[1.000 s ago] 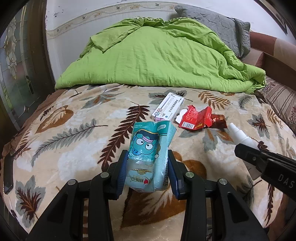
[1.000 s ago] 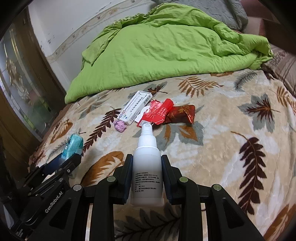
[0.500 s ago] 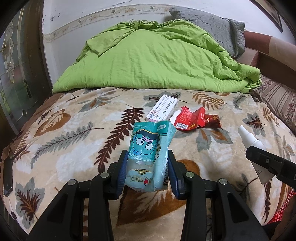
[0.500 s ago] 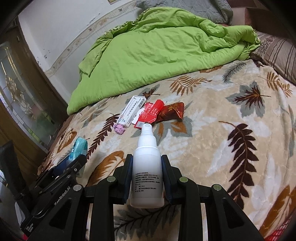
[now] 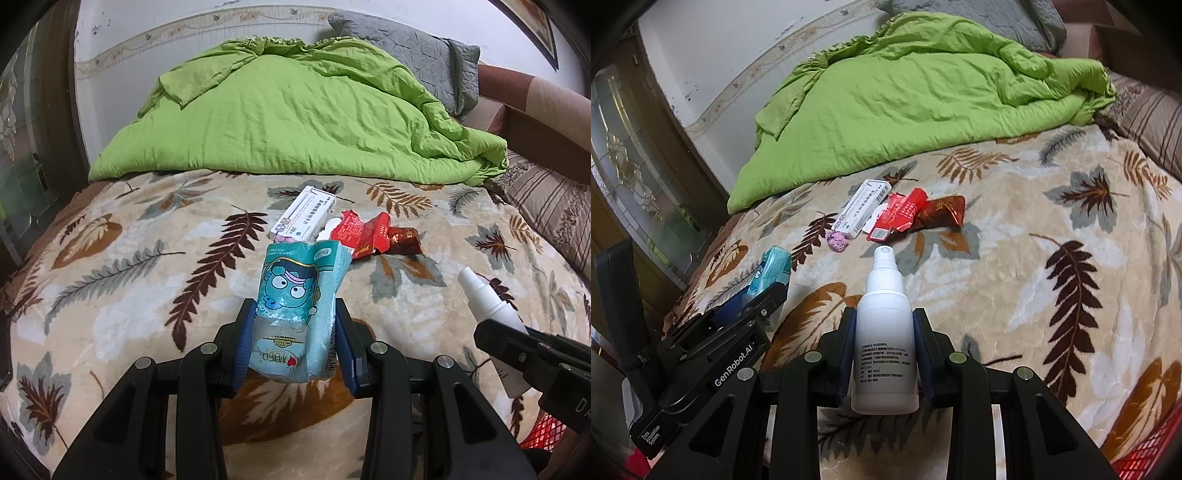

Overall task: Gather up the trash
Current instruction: 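Hold the teal packet and white spray bottle lifted above the bed, then carry the teal packet and spray bottle over the red basket and open both tools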

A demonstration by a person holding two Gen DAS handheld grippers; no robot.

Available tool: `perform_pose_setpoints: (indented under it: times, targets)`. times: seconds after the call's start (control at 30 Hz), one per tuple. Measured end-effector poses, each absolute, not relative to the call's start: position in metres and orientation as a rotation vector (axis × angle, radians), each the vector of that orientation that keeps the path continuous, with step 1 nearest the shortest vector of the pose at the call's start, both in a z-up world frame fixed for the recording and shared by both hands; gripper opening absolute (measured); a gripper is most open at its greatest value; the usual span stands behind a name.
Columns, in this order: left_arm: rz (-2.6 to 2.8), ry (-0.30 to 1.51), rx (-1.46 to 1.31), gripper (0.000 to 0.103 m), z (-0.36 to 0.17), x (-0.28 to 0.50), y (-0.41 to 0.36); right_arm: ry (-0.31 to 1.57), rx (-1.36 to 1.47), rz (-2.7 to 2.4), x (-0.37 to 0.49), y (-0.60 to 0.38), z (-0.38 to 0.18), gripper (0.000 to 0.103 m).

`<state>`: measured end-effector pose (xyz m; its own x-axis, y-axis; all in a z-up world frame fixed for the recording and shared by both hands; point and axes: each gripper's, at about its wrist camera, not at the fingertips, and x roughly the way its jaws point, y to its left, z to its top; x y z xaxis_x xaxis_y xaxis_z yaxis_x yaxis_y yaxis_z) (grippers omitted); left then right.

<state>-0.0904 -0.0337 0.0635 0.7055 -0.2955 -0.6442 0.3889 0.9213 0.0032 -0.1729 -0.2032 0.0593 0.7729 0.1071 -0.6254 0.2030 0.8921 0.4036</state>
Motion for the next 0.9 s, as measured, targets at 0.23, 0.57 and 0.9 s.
perform_pose_setpoints:
  times: [0.23, 0.57, 0.9]
  targets:
    - [-0.402, 0.709, 0.146, 0.039, 0.059, -0.085, -0.039, 0.725, 0.472, -0.048, -0.168, -0.203, 0.055, 0.032]
    - [-0.425, 0.741, 0.153, 0.039, 0.053, -0.076, -0.045, 0.762, 0.499, -0.031, -0.155, -0.207, 0.048, 0.032]
    - [-0.445, 0.758, 0.174, 0.039, 0.047, -0.074, -0.055, 0.762, 0.514, -0.036, -0.157, -0.218, 0.05, 0.032]
